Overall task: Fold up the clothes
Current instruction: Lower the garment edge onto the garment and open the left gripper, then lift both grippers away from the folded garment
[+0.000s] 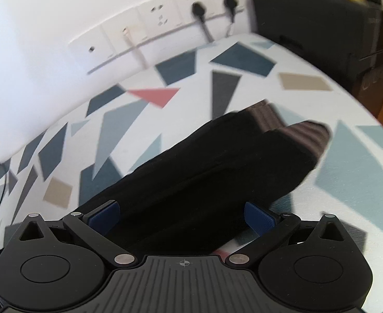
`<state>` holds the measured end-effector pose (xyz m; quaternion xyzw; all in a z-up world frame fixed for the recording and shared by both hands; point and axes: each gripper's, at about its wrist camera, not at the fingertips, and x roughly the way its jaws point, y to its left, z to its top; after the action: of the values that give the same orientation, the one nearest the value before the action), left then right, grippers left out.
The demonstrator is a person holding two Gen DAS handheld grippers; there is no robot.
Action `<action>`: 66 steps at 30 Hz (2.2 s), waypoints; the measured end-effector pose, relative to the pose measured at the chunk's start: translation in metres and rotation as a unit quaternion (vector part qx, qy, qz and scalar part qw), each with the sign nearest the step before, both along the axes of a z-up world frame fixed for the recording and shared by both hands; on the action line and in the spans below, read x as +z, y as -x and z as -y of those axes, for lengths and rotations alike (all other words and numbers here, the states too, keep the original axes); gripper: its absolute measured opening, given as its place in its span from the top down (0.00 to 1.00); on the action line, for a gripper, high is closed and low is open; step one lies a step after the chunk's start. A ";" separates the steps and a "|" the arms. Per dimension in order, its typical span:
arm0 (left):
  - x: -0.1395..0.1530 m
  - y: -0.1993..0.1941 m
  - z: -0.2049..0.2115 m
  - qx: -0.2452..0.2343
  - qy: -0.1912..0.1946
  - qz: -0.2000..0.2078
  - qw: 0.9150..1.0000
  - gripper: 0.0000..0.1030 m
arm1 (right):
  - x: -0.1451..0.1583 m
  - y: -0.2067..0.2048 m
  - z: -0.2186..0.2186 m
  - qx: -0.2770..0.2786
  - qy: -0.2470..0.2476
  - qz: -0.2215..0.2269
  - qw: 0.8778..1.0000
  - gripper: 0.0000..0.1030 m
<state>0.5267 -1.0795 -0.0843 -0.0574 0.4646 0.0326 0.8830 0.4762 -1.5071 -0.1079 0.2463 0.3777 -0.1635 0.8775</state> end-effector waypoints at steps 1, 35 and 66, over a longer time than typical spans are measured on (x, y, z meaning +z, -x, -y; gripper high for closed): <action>-0.004 0.001 -0.008 0.020 -0.002 -0.005 1.000 0.26 | 0.004 0.007 0.005 -0.020 0.012 0.016 1.000 0.02; -0.012 -0.011 -0.023 0.069 0.063 -0.079 0.993 0.25 | 0.022 -0.001 0.038 -0.002 0.003 0.130 0.991 0.92; -0.016 0.050 -0.150 0.179 0.209 -0.039 0.961 0.25 | 0.035 -0.036 -0.330 0.502 0.023 0.085 0.860 0.51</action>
<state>0.4768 -0.9291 -0.1006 -0.3219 0.4771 0.0945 0.8123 0.5126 -1.1774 -0.0728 0.0162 0.3705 0.3123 0.8746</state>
